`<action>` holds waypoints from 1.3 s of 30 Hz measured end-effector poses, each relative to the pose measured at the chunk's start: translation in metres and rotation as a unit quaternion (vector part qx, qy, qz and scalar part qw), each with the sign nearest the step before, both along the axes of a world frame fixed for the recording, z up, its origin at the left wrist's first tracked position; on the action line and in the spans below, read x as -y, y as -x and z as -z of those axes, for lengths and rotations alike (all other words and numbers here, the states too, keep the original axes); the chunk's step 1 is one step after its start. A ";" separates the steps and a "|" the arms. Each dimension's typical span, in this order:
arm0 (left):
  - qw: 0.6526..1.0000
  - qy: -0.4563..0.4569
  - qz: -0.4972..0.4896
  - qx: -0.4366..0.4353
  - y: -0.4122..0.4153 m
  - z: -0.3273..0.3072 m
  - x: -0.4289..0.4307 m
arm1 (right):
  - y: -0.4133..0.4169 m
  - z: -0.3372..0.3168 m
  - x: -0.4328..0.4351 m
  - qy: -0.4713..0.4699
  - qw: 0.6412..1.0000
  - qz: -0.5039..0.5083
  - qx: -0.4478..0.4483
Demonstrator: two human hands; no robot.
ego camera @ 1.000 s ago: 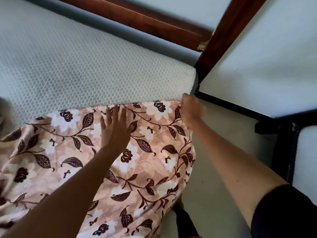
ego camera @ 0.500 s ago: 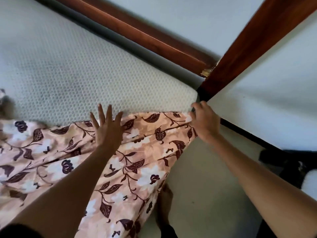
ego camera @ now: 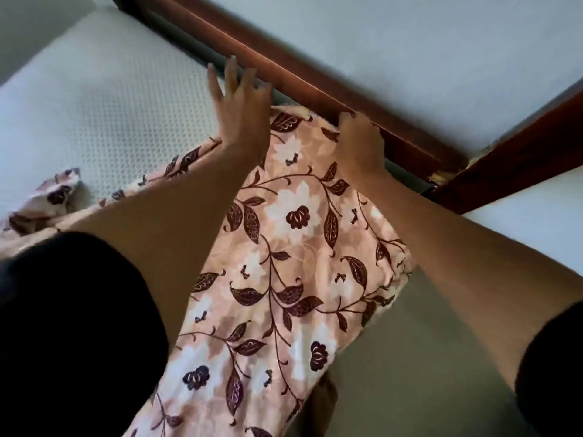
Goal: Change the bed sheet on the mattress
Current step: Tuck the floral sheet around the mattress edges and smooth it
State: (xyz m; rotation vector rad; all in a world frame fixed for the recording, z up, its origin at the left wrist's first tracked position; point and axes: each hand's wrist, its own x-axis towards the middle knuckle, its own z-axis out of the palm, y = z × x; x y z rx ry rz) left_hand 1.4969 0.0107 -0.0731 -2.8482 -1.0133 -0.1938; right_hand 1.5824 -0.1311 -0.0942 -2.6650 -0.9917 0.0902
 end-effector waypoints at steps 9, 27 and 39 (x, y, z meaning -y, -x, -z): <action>0.985 0.098 -0.077 -0.118 0.140 0.055 -0.045 | 0.088 0.052 -0.013 0.054 0.996 -0.060 -0.042; 0.905 0.200 -0.367 -0.079 0.346 0.084 -0.174 | 0.147 0.073 -0.093 0.229 0.973 0.008 -0.020; 0.916 0.175 -0.331 0.140 0.245 -0.003 -0.282 | 0.152 0.042 -0.268 0.135 0.972 -0.179 -0.073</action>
